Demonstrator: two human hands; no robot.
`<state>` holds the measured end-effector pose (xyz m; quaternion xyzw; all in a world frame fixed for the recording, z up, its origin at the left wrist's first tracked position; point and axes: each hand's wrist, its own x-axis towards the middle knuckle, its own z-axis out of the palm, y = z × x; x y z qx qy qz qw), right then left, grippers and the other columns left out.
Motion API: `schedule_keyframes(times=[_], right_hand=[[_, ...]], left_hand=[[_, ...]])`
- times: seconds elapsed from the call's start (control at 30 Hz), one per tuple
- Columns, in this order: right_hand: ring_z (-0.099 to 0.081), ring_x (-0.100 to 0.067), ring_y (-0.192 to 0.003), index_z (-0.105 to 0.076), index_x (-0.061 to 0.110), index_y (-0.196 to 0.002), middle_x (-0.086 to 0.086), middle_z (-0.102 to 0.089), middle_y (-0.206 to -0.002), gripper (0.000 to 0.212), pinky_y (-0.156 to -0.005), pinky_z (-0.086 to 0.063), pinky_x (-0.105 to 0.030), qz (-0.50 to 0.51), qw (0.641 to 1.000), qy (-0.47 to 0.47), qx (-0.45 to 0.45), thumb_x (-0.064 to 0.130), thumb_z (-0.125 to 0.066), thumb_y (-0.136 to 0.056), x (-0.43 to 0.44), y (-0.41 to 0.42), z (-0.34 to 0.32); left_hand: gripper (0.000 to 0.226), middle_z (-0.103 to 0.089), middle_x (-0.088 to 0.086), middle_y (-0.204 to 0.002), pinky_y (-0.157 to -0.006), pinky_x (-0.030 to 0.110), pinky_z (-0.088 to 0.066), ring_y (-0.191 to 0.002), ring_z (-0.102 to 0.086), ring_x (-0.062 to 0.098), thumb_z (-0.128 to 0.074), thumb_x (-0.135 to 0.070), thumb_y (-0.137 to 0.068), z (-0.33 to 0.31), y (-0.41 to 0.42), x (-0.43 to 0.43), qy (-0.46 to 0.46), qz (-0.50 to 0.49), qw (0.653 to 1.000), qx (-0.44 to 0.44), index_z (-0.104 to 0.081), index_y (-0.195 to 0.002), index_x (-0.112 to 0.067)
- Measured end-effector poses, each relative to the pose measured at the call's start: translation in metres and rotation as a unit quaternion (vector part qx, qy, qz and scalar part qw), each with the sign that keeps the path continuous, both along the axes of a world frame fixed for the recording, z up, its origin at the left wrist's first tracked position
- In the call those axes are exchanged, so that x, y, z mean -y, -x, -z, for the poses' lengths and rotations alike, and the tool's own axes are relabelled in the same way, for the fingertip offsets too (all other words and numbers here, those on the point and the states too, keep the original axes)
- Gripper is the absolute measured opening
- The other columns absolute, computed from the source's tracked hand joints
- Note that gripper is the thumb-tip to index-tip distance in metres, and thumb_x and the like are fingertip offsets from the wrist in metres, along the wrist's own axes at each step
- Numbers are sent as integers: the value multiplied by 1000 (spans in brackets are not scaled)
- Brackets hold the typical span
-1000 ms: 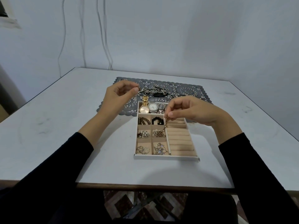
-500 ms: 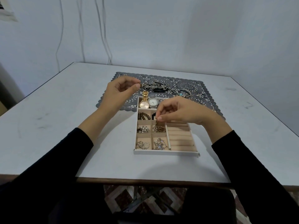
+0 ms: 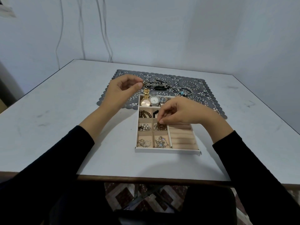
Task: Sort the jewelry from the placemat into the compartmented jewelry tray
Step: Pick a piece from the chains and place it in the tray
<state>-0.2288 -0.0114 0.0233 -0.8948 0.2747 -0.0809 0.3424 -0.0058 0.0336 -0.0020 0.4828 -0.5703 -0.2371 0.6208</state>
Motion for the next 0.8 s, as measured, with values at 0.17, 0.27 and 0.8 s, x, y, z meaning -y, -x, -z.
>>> schedule_keyframes(times=[0.17,0.27,0.8], right_hand=[[-67,-3,-74,-76,22,-86,9,-73,-78,9,-72,-53,-19,8,999,36,-22,15,-75,-81,-4,-3,0],[-67,-2,-76,-77,23,-91,12,-74,-82,12,-73,-54,-18,9,999,49,-23,17,-75,-81,-6,-2,-1],[-63,-3,-103,-61,16,-125,4,-66,-118,33,-94,-50,-28,285,935,96,189,26,-59,-94,11,53,37]], left_hand=[[12,-72,-2,-90,-85,26,-54,-87,-66,11,-71,-9,-87,0,0,-1,-1,0,1000,8,-70,-96,-18],[12,-72,2,-93,-85,26,-54,-89,-66,13,-71,-11,-88,1,0,-2,-5,-3,1000,14,-70,-98,-15],[11,-71,3,-92,-84,34,-52,-87,-64,16,-70,-12,-88,0,9,-10,-15,14,1000,16,-70,-96,-20]])
